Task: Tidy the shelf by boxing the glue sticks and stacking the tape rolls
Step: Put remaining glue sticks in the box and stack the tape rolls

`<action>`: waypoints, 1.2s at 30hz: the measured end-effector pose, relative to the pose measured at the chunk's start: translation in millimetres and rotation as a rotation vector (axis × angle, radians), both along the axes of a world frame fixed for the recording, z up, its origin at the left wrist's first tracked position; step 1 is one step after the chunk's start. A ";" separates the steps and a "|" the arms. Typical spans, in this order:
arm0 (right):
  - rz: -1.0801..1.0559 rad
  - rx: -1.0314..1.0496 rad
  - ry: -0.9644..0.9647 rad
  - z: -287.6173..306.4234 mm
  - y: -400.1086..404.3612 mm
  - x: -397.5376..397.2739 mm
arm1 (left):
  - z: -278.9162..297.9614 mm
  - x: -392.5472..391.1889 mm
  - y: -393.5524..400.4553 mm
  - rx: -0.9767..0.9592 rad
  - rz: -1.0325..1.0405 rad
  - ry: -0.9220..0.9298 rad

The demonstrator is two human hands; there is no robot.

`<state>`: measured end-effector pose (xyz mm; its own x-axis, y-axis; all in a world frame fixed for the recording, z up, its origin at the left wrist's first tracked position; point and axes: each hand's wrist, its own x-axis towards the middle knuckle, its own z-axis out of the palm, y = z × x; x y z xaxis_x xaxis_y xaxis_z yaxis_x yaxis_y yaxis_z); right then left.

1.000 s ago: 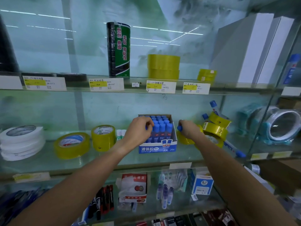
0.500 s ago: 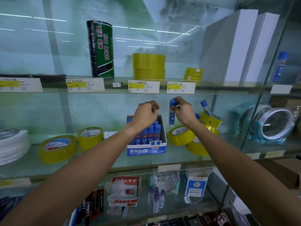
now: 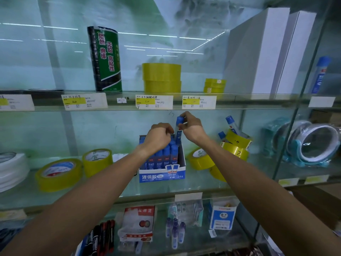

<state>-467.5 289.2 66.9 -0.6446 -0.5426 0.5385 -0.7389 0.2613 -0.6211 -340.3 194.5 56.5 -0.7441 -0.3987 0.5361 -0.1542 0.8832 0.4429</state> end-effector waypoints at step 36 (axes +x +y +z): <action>-0.193 0.935 0.243 -54.1 89.1 -16.8 | -29.4 6.4 31.8 -0.049 -0.040 0.037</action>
<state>-484.4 378.3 12.8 -0.6954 -0.7147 0.0754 -0.7123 0.6993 0.0601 -333.9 226.3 27.1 -0.7382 -0.3419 0.5815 -0.1029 0.9090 0.4039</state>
